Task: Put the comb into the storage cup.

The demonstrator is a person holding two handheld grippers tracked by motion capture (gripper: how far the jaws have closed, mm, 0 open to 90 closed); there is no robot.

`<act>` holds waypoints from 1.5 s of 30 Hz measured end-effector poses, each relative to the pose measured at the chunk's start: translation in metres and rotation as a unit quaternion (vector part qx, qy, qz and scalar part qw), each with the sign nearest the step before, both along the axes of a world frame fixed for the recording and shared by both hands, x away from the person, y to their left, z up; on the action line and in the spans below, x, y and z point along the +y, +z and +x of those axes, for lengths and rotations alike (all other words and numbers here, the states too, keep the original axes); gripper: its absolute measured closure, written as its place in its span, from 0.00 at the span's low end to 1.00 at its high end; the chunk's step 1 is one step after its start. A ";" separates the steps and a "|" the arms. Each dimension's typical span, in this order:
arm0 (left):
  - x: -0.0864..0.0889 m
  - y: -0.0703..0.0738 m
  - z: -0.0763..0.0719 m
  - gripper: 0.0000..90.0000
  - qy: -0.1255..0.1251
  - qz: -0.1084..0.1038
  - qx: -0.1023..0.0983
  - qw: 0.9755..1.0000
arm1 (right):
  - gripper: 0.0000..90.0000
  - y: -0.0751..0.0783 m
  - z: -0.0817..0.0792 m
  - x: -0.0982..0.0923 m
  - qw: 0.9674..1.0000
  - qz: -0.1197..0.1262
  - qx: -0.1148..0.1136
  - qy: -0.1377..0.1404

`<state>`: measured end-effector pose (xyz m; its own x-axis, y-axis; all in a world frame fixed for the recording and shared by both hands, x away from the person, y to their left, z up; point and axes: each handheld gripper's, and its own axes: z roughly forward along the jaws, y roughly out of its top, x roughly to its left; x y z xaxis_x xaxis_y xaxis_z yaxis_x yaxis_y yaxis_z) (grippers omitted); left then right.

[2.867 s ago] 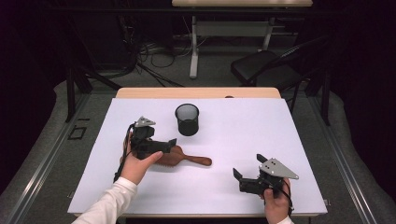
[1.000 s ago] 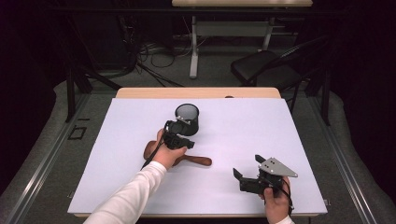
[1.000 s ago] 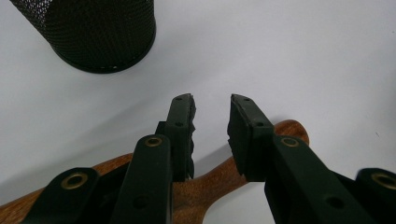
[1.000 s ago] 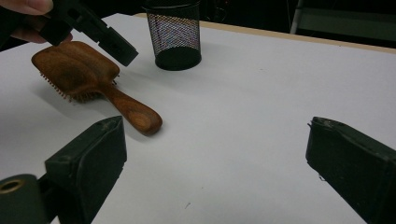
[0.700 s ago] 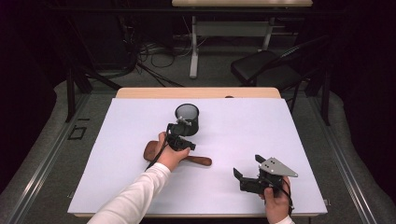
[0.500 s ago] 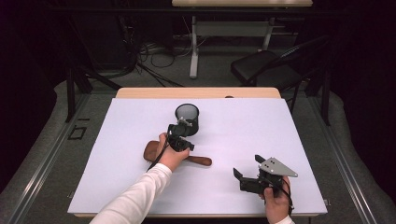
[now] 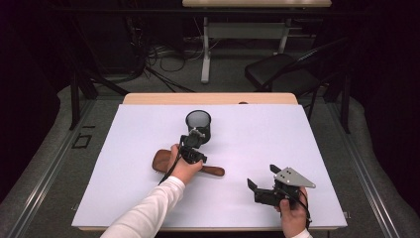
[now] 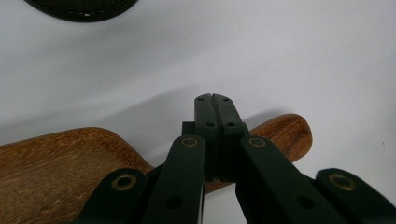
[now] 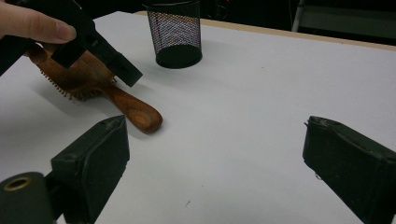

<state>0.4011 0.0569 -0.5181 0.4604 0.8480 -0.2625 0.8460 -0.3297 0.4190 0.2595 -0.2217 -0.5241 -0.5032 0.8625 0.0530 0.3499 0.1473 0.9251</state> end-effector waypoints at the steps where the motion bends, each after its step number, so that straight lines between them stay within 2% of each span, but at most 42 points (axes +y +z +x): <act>1: 0.000 0.000 0.000 1.00 0.000 0.000 0.000 1.000 | 0.08 0.000 0.000 0.000 1.000 0.000 0.000 0.000; 6: -0.003 -0.004 -0.002 1.00 -0.002 0.001 0.002 1.000 | 0.08 0.000 0.000 0.000 1.000 -0.002 0.001 0.001; 17: -0.005 -0.009 -0.015 1.00 -0.028 0.003 0.000 1.000 | 0.08 0.000 0.000 0.000 1.000 0.000 0.000 0.001; 32: 0.009 -0.010 -0.034 1.00 -0.052 -0.007 -0.010 0.999 | 0.08 0.000 0.000 0.000 1.000 -0.003 0.003 0.000; 41: 0.018 -0.010 -0.046 1.00 -0.066 -0.002 -0.013 0.998 | 0.09 -0.001 0.000 0.001 1.000 -0.001 0.003 0.001; 45: 0.022 -0.010 -0.051 1.00 -0.064 0.001 -0.018 0.998 | 0.09 -0.001 0.000 0.001 1.000 -0.001 0.004 0.002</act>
<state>0.3506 0.0793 -0.5276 0.5741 0.7819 -0.2429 0.7816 -0.4351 0.4469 0.2596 -0.2208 -0.5249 -0.5054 0.8611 0.0559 0.3566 0.1495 0.9222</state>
